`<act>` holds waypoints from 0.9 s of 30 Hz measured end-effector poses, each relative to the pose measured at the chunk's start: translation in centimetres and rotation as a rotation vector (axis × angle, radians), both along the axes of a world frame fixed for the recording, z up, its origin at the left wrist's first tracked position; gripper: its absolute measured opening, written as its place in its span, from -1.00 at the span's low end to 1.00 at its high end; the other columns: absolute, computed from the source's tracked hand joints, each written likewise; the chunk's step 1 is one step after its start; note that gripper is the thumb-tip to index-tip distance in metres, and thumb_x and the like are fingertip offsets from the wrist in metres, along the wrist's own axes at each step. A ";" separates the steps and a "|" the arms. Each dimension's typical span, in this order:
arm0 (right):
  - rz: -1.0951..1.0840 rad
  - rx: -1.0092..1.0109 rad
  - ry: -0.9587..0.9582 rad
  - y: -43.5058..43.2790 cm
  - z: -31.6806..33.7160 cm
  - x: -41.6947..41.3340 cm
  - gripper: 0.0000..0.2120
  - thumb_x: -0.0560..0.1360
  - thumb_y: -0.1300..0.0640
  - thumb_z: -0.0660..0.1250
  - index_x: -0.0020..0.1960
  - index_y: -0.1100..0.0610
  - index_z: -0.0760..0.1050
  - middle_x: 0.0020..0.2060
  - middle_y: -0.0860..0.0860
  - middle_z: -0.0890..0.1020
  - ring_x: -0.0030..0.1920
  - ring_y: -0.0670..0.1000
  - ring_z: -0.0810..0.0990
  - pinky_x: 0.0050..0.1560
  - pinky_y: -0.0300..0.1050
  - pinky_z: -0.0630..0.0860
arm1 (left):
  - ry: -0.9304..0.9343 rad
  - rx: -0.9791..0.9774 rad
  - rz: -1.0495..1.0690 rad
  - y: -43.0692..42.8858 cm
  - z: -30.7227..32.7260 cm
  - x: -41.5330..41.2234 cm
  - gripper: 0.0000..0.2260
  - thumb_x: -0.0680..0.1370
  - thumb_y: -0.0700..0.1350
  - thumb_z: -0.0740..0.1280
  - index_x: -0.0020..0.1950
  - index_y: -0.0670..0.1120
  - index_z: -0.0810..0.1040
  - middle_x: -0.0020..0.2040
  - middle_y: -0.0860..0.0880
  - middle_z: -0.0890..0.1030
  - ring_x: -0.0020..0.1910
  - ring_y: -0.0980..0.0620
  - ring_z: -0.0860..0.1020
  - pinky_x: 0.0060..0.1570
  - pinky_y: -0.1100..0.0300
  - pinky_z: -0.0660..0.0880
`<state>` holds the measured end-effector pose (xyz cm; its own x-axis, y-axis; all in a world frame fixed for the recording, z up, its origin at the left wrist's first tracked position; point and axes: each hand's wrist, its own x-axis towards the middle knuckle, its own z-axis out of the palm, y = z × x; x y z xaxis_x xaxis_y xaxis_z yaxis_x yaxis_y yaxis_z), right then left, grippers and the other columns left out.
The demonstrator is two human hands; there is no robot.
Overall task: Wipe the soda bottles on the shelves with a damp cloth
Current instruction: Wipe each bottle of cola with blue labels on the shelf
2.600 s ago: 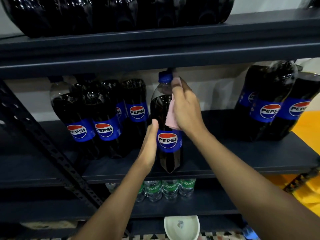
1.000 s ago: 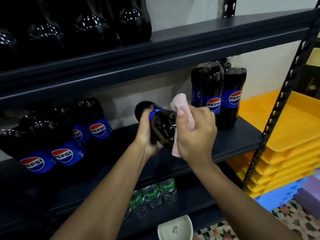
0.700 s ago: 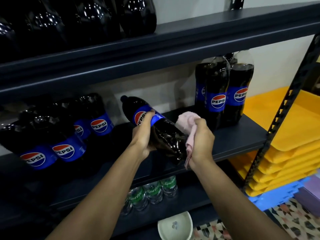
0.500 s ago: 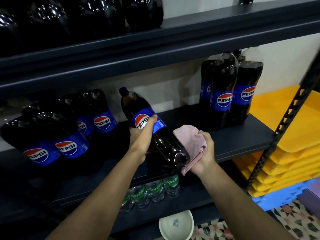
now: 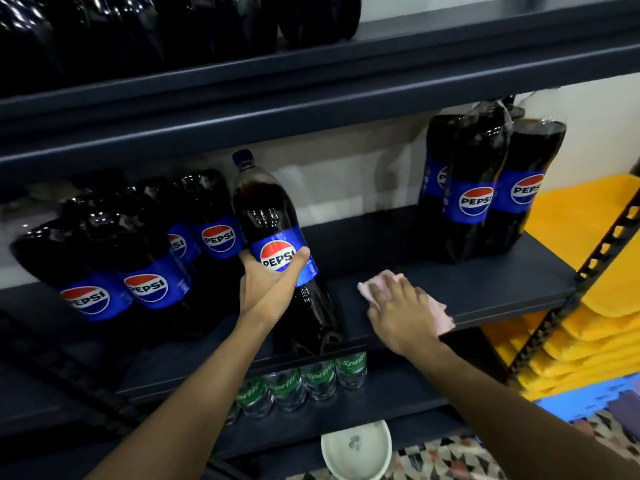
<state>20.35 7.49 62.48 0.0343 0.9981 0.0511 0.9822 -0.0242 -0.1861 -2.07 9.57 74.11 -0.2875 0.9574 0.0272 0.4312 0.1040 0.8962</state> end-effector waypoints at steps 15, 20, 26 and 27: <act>0.150 0.089 0.516 -0.7 4.6 -5.6 -0.38 0.59 -0.12 0.35 0.59 0.01 0.30 0.56 0.02 0.32 0.57 0.03 0.23 0.55 -0.10 0.14 | 0.073 0.175 -0.049 -3.0 -1.4 -2.6 -0.15 0.34 0.29 0.60 0.43 0.10 0.19 0.15 0.11 0.59 0.08 0.06 0.65 0.06 0.09 0.61; 0.282 -0.022 0.687 -1.4 5.7 -8.7 -0.27 0.53 -0.08 0.45 0.61 -0.07 0.22 0.48 -0.14 0.37 0.44 -0.12 0.40 0.39 -0.20 0.36 | -0.006 0.156 -0.140 -3.9 -1.9 -3.5 -0.08 0.38 0.16 0.64 0.54 0.07 0.15 0.13 0.26 0.57 0.01 0.43 0.59 -0.10 0.48 0.51; 0.260 -0.023 0.808 -1.8 4.5 -9.8 -0.24 0.51 -0.09 0.50 0.60 -0.11 0.21 0.39 -0.20 0.47 0.29 -0.17 0.51 0.23 -0.14 0.53 | -0.042 0.167 -0.161 -5.8 -5.6 -6.2 -0.28 0.43 0.11 0.63 0.49 0.11 0.34 0.38 0.21 0.46 0.30 0.33 0.52 0.19 0.36 0.53; 0.253 -0.021 0.814 -1.8 4.4 -9.9 -0.25 0.51 -0.08 0.50 0.59 -0.10 0.22 0.37 -0.18 0.49 0.30 -0.17 0.50 0.25 -0.12 0.53 | -0.015 0.156 -0.133 -6.1 -6.4 -6.5 -0.38 0.46 0.14 0.60 0.42 0.14 0.39 0.36 0.21 0.46 0.30 0.29 0.53 0.19 0.32 0.54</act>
<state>10.43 5.71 66.87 -0.1719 0.9811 0.0884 0.5191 0.1665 -0.8384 -8.62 3.43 67.72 -0.1606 0.9714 0.1749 0.4188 -0.0934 0.9033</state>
